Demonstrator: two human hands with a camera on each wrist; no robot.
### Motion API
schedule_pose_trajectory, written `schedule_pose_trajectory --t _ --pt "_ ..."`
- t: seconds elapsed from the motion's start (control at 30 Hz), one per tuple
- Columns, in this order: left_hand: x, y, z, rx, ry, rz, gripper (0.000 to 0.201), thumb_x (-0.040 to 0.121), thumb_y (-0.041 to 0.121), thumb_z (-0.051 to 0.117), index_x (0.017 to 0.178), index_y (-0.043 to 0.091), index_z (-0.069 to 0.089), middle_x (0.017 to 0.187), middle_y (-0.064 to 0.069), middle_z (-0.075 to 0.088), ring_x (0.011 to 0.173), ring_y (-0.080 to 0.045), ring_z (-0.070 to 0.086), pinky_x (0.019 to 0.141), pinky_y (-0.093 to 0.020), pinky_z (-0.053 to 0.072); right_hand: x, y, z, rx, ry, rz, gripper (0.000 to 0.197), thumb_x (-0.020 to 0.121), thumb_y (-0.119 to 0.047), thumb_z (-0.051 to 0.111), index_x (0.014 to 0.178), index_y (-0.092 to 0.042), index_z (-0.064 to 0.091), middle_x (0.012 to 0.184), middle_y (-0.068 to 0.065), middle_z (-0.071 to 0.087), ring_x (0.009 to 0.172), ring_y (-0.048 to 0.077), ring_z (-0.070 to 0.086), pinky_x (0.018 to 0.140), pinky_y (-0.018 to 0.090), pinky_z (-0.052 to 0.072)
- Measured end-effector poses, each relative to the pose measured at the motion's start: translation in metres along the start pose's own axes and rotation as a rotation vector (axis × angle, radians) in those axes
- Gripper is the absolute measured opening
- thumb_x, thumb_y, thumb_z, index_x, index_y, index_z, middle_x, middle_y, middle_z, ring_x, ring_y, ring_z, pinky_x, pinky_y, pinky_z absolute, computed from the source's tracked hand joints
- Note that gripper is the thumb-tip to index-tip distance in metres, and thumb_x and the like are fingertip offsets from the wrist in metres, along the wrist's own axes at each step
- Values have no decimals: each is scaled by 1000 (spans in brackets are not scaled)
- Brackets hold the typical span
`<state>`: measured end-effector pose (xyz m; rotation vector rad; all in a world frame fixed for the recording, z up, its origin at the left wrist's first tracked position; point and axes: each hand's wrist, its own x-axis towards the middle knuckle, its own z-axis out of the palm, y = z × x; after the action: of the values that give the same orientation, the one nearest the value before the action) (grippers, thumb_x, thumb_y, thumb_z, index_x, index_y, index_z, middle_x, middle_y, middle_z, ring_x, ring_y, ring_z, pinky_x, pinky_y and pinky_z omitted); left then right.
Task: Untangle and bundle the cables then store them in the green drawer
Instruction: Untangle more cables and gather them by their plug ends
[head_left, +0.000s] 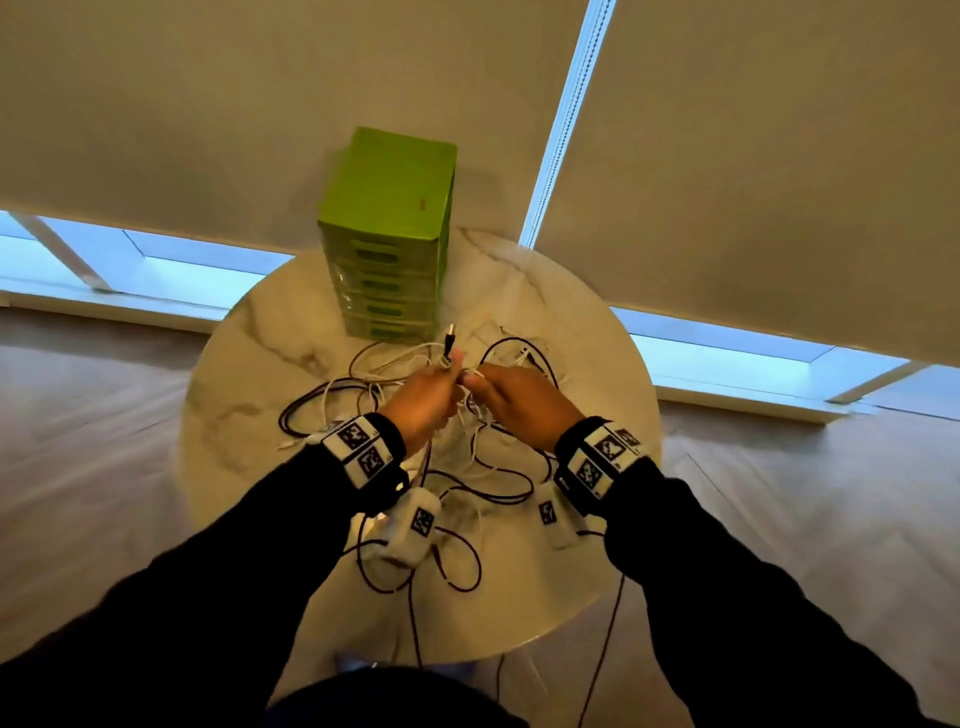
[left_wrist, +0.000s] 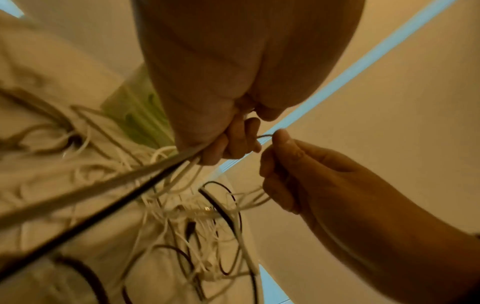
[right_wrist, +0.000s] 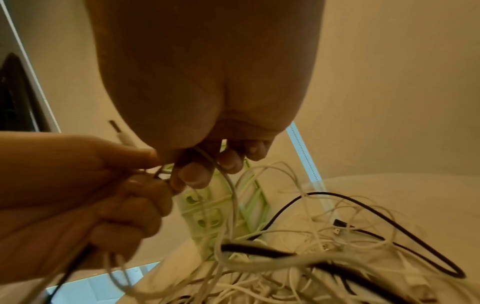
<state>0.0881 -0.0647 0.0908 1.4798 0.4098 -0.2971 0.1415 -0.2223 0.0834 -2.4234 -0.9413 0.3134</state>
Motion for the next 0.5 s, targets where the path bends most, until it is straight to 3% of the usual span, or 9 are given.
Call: schedule_pose_trajectory --t 0.1,0.2,0.27,0.3,0.37,0.4,0.43,0.47,0.5 --pt "0 2 4 -102 -29 -12 42 105 48 44 73 21 48 56 3 28 47 -10 22 47 -27 17 -9 -10 1 29 6 -30 44 105 -50 32 94 -18 61 81 0 67 73 20 61 67 38 46" --pt "-1 13 3 -136 43 41 37 106 45 45 75 26 45 54 7 27 48 -11 22 52 -30 18 -21 -9 4 182 -76 41 37 107 -39 41 77 -22 55 66 -9 57 62 1 52 64 23 40" --pt "-4 23 -1 -165 114 73 39 105 49 44 74 26 46 54 8 31 50 -11 26 54 -31 21 -30 -1 13 176 -143 96 38 107 -40 41 72 -26 51 64 -8 56 60 0 51 62 16 36" --pt "-5 28 -4 -173 141 97 37 105 50 43 78 26 51 57 8 35 52 -10 30 55 -30 24 -34 4 18 174 -177 114 38 107 -40 41 72 -28 49 65 -7 55 60 2 50 63 16 35" --pt "-7 38 -13 -207 181 160 27 108 45 38 113 32 61 68 7 41 57 -8 35 55 -26 28 -40 16 29 171 -210 137 36 107 -38 41 73 -30 46 68 -7 53 64 10 50 65 24 35" --pt "-8 43 -18 -237 212 185 31 109 42 36 131 33 56 71 8 42 58 -6 37 54 -24 29 -43 21 32 166 -223 160 35 107 -36 40 74 -29 45 70 -4 53 67 14 50 67 27 35" --pt "-8 49 -25 -271 262 198 36 109 40 36 140 30 52 71 8 43 58 -5 39 53 -22 32 -46 26 35 159 -245 174 34 108 -36 40 76 -26 46 74 -1 54 70 17 51 70 29 36" --pt "-8 56 -33 -306 315 207 37 109 41 37 137 25 56 70 9 46 57 -5 42 53 -23 35 -49 31 37 150 -276 190 33 108 -35 39 78 -23 47 77 2 55 73 19 51 73 33 38" --pt "-11 63 -42 -342 356 219 34 108 43 39 120 22 63 67 11 49 56 -5 44 54 -25 36 -53 38 41 143 -308 202 31 108 -35 39 81 -20 47 79 4 55 75 20 51 75 36 39"
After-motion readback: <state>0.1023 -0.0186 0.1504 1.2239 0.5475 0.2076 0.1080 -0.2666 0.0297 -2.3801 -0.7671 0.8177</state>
